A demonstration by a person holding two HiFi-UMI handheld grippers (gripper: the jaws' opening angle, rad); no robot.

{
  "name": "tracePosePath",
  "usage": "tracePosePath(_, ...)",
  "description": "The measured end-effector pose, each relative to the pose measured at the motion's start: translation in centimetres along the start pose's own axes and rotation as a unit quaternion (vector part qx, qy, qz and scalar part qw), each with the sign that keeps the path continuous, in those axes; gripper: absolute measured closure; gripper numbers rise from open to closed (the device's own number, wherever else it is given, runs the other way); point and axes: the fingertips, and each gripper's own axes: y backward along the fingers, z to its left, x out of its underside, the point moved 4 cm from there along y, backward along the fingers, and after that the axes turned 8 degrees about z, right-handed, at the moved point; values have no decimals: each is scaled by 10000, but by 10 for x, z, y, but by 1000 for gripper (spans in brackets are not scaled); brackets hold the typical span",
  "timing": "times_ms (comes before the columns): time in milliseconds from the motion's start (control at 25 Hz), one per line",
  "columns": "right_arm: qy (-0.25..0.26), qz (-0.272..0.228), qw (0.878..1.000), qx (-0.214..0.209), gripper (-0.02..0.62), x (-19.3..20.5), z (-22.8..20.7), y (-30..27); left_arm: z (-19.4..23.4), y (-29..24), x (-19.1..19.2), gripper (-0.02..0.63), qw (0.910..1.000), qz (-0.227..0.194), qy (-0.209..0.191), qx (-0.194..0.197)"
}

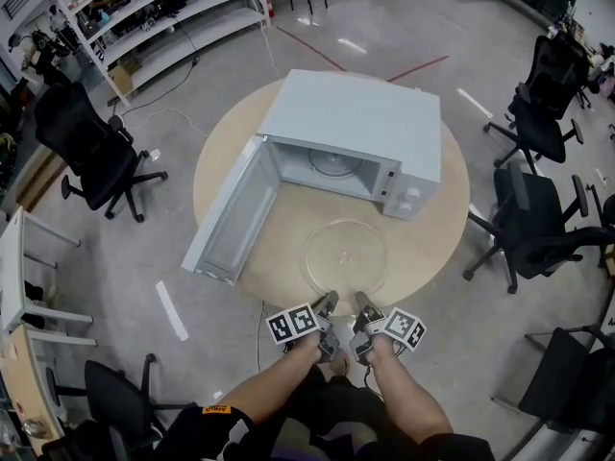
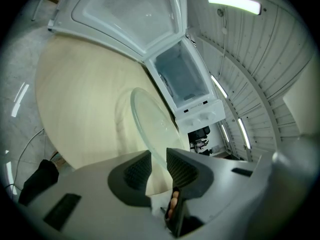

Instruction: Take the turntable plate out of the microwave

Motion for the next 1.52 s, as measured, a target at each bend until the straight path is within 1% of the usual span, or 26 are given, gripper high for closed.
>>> tracePosePath(120,-69,14,9999,146,531,-1,-6,-1,5,-4,3,482,9997,230,38,45)
tracePosePath(240,-147,-4,9993,336,535,-1,-13,-1,9,-8,4,479,9985,540,-7,81)
tracePosePath(360,-203,-43,9986,491,537,-2,-18,-2,12,-11,6,477,9966,805,-86,119)
tracePosePath(480,-263,-96,9973,672,537,-5,-24,0,14,-10,9,477,9949,980,-237,15)
tracePosePath(600,-335,-118,9954,884,535,-10,-30,1,19,-7,10,477,9939,1054,-306,-110)
tracePosePath(720,-380,-30,9932,1100,535,-12,-34,0,21,-6,8,477,9940,1023,-333,-171)
tracePosePath(880,-261,69,9905,1350,535,-13,-33,0,20,-4,5,477,9942,975,-386,-238)
tracePosePath(1040,26,151,9837,1790,535,-16,-34,11,21,-6,9,477,9941,971,-394,-269)
tracePosePath(1200,691,103,9754,2091,535,-21,-26,25,19,-3,11,477,9935,997,-467,-296)
tracePosePath(1360,1407,146,9687,2040,535,-19,-8,35,17,10,12,477,9932,901,-621,-391)
tracePosePath(1440,1861,170,9619,1993,537,-16,2,41,13,20,12,477,9933,785,-745,-406)
tracePosePath(1520,2332,196,9524,1954,537,-14,14,47,7,31,10,478,9934,599,-888,-398)
